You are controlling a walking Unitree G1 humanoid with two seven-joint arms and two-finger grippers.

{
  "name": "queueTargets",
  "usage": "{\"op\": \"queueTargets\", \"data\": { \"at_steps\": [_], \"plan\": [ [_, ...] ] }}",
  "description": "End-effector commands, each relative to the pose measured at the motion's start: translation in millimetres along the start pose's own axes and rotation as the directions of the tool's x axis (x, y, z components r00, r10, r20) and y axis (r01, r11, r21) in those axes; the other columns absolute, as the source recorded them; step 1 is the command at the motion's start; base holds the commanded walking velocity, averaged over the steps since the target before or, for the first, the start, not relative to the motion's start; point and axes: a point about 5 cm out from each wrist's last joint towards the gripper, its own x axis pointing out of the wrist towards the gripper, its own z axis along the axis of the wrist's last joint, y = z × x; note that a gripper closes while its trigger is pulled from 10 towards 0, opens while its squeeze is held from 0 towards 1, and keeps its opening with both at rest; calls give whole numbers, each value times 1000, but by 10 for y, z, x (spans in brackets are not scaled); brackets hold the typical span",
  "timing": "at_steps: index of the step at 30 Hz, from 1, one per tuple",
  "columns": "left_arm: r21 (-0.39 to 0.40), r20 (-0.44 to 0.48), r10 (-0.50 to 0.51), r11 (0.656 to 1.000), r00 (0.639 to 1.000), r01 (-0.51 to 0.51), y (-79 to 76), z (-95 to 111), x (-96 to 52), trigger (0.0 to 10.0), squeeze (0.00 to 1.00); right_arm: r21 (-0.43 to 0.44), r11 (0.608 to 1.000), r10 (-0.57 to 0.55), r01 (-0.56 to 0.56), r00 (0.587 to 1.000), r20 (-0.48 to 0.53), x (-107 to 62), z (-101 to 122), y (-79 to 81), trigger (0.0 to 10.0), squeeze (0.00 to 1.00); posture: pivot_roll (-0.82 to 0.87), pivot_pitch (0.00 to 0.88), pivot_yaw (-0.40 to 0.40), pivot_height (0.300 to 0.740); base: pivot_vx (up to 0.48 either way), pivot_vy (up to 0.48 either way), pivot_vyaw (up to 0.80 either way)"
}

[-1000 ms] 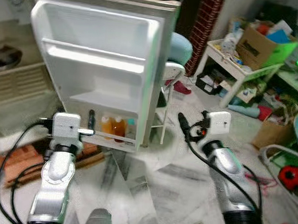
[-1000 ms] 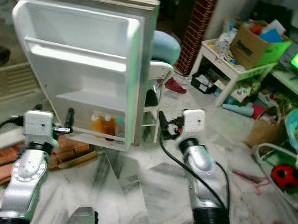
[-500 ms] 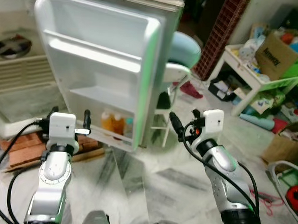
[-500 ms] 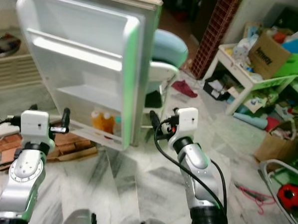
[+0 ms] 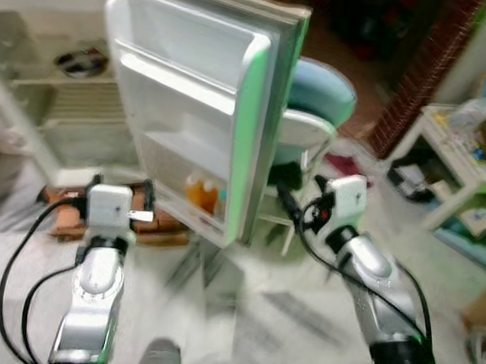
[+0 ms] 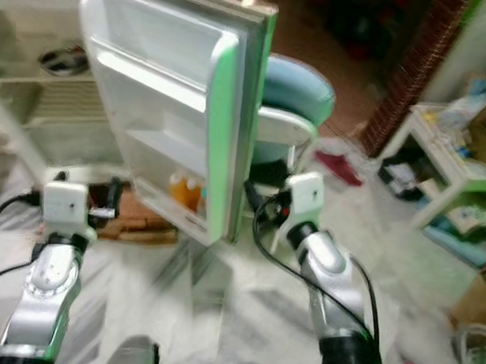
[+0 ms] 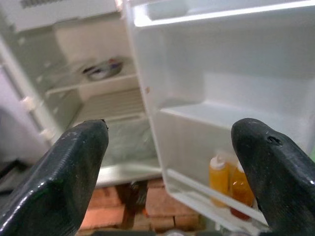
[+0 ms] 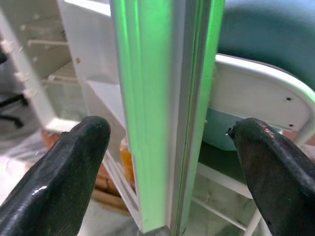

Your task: Restocking fridge

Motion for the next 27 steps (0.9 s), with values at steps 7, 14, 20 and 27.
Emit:
{"op": "queueTargets", "data": {
  "at_steps": [7,14,20,27],
  "plan": [
    [-18,5,15,1000,1000,-15,28,-7,-22,10000,0,2,998,-56,56,998,39,21,59,-16,10000,0,26,38,-83,740,0,-38,342],
    [-15,16,5,1000,1000,-5,54,3,-29,10000,0,3,994,-112,112,992,51,23,76,-74,10000,0,26,38,-83,740,75,0,0],
    [-16,26,-12,1000,1000,13,40,6,-23,10000,0,-2,986,-169,169,982,85,26,122,-128,10000,0,25,35,-77,740,374,0,0],
    [-18,27,-10,1000,1000,11,41,5,-18,10000,0,-13,972,-230,233,966,116,36,191,-235,10000,0,29,32,-76,740,389,0,0]
  ]
}}
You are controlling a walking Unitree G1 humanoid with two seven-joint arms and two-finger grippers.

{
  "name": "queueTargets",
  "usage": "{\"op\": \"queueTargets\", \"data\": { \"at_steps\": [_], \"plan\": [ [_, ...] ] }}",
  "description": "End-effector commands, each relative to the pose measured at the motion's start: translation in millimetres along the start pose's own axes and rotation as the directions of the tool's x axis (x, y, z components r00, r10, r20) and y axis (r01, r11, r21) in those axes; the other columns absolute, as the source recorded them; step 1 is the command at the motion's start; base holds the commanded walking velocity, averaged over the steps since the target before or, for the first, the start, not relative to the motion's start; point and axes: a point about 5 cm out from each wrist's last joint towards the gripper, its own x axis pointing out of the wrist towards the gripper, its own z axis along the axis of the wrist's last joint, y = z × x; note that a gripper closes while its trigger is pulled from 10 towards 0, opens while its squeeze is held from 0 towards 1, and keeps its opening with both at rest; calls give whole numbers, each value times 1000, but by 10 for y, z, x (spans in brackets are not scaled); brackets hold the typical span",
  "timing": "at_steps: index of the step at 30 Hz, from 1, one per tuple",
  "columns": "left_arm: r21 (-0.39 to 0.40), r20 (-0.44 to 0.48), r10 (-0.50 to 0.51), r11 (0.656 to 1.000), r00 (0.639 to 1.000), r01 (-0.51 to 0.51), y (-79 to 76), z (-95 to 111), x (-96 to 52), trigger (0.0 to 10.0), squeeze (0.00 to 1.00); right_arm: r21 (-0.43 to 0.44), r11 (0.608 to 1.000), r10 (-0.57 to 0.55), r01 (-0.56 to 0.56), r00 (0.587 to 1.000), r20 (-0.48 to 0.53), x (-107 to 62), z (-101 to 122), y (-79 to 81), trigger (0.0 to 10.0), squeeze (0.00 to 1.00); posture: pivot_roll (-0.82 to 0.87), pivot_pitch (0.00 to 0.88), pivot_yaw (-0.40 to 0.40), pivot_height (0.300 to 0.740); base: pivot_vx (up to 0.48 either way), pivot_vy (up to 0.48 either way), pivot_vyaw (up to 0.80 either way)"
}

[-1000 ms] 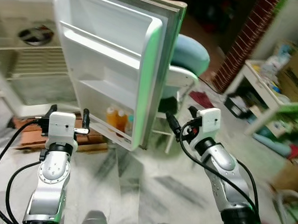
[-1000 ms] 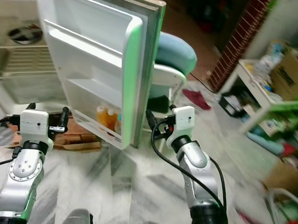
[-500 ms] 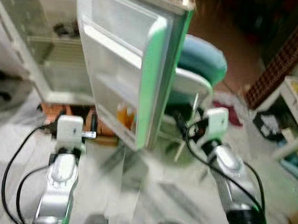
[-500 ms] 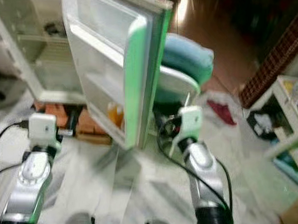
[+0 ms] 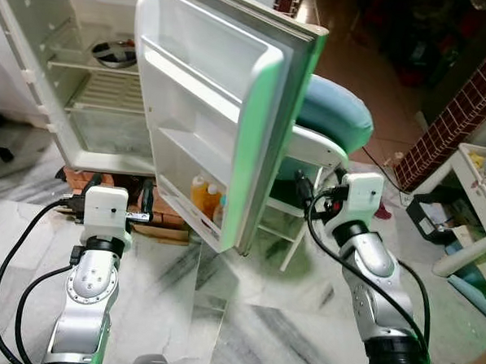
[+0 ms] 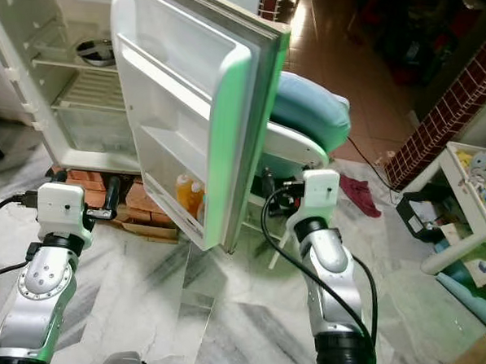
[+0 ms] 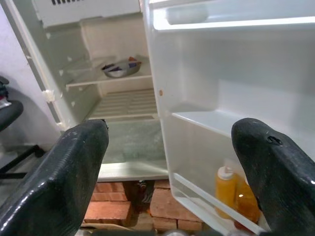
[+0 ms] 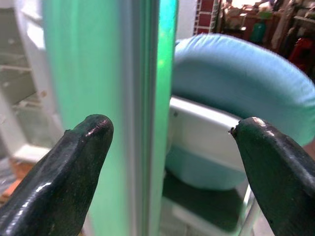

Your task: Restocking fridge

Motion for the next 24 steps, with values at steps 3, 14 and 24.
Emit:
{"op": "queueTargets", "data": {
  "at_steps": [3,14,24],
  "plan": [
    [11,15,-12,1000,1000,12,-18,22,10,10000,0,-11,999,-47,47,999,7,7,11,-111,10000,0,30,30,-76,740,311,0,0],
    [-2,-30,24,1000,999,-24,23,-38,-8,10000,0,-27,999,-29,30,999,31,38,37,-81,10000,0,37,38,-84,740,85,0,127],
    [1,-81,47,999,996,-47,91,-116,-134,10000,0,-24,1000,-10,11,999,39,101,49,-78,10000,0,49,50,-78,740,0,0,752]
  ]
}}
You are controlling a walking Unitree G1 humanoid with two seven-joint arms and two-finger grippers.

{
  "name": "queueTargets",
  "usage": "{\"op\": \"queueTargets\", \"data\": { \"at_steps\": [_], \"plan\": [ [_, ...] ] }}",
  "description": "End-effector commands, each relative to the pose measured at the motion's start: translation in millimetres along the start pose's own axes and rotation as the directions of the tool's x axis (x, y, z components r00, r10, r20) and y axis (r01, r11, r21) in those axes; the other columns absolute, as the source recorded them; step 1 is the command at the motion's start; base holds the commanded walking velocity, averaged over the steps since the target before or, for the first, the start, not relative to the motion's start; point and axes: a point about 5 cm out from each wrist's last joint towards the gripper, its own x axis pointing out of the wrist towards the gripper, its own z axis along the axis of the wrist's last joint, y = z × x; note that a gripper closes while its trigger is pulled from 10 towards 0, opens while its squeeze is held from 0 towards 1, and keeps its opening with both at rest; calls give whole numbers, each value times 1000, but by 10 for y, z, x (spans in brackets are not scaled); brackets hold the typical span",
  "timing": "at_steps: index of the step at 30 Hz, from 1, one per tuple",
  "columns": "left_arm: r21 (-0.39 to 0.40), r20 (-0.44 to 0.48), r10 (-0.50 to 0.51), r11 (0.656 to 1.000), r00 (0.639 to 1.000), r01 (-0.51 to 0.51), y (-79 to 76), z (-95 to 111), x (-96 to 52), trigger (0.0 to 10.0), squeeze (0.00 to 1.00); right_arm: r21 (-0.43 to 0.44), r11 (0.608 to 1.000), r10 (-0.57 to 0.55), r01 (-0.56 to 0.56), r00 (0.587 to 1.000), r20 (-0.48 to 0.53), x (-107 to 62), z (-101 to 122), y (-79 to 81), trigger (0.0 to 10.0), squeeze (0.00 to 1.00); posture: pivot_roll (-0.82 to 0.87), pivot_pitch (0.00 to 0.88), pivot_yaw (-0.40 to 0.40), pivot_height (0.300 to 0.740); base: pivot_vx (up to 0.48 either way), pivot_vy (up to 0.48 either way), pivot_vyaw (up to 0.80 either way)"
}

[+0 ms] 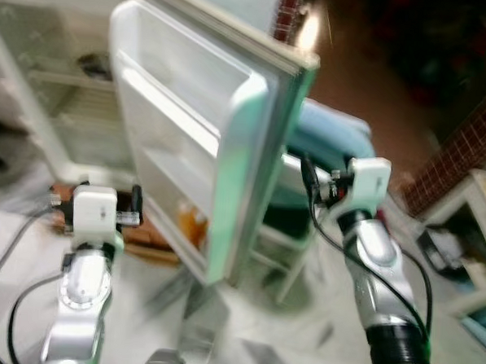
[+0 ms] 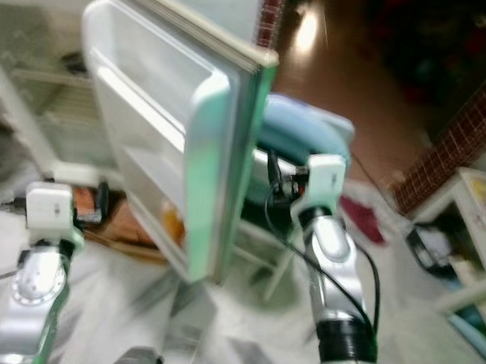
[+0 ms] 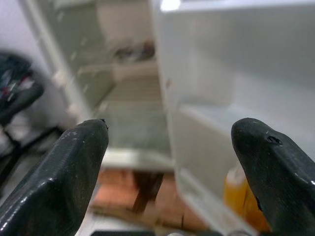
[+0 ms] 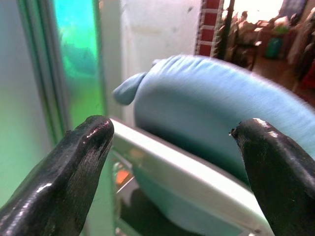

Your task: Restocking fridge

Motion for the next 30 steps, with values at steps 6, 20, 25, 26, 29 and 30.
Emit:
{"op": "queueTargets", "data": {
  "at_steps": [6,20,25,26,29,30],
  "plan": [
    [19,-114,-2,1000,993,4,114,-173,-151,10000,0,-4,1000,25,-25,999,26,158,76,22,10000,0,66,41,-83,740,0,0,594],
    [31,-153,-87,995,984,92,3,-214,-186,10000,0,412,590,639,-695,713,287,46,722,810,10000,0,76,41,-84,740,0,0,32],
    [29,-158,-95,995,983,100,-18,-224,-168,10000,0,398,633,662,-664,731,168,-27,436,707,10000,0,70,40,-86,740,0,0,0],
    [28,-158,-95,995,983,100,-19,-223,-161,10000,0,374,684,634,-626,764,119,-11,329,648,10000,0,70,39,-88,740,0,0,0],
    [27,-144,-81,996,986,86,3,-201,-132,10000,0,359,790,529,-496,848,7,8,116,474,10000,0,73,34,-89,740,0,0,0],
    [26,-136,-72,997,988,76,17,-192,-121,10000,0,367,818,484,-443,875,-24,10,63,422,10000,0,69,29,-94,740,0,0,0]
  ]
}}
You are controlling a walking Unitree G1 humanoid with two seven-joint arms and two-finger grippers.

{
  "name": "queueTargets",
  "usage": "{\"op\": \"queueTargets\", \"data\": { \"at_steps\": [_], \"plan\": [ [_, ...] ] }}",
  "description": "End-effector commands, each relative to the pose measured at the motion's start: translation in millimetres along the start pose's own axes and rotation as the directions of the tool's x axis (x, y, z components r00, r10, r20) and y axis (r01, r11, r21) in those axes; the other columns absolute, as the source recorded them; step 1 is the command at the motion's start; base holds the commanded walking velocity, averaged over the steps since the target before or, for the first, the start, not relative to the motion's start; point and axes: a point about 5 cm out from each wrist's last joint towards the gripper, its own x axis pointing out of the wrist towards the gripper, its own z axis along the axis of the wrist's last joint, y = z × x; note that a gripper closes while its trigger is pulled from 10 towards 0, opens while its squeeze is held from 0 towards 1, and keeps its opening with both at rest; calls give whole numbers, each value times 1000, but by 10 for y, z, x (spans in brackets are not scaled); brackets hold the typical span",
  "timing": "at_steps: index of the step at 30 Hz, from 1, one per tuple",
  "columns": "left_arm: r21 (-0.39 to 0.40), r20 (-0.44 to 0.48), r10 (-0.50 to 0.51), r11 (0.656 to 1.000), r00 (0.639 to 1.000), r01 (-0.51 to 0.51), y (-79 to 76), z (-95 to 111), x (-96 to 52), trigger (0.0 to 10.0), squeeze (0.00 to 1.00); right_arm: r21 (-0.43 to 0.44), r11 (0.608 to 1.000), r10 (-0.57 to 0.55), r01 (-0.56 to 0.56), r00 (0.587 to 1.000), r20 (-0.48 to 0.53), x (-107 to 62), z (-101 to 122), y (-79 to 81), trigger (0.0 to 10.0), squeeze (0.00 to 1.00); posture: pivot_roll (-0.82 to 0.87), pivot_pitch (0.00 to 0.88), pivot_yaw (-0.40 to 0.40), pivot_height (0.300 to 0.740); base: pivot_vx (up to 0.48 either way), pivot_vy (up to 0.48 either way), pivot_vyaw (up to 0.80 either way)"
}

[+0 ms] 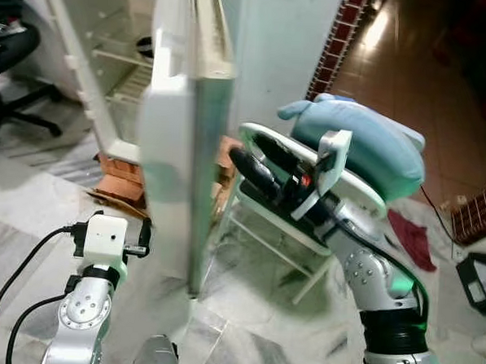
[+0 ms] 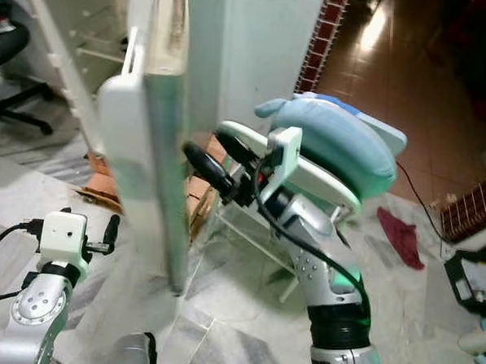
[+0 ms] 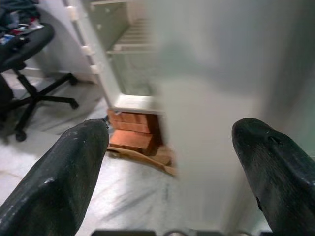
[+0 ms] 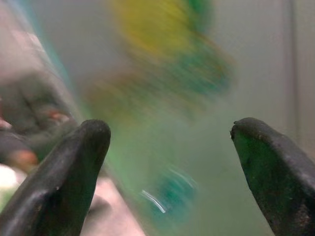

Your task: Restocking fridge

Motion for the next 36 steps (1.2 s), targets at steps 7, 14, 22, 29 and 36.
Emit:
{"op": "queueTargets", "data": {
  "at_steps": [7,14,22,29,36],
  "plan": [
    [-36,31,92,995,995,-91,136,80,58,10000,0,40,865,-500,500,866,-2,-297,-191,-422,10000,0,73,27,-98,740,0,208,0],
    [-58,78,74,996,994,-69,76,174,117,10000,0,23,798,-602,602,796,54,-319,-194,-471,10000,0,57,36,-86,740,0,480,0],
    [-69,124,79,995,989,-70,112,245,162,10000,0,-71,754,-643,653,756,124,-332,-99,-467,10000,0,47,41,-85,740,0,480,0],
    [-58,162,36,998,986,-27,80,293,157,10000,0,-119,759,-619,640,766,176,-288,-36,-475,10000,0,45,39,-86,740,0,480,0],
    [-64,235,45,997,971,-31,73,389,147,10000,0,-112,757,-617,643,761,199,-338,-25,-481,10000,0,43,35,-86,740,0,480,0]
  ]
}}
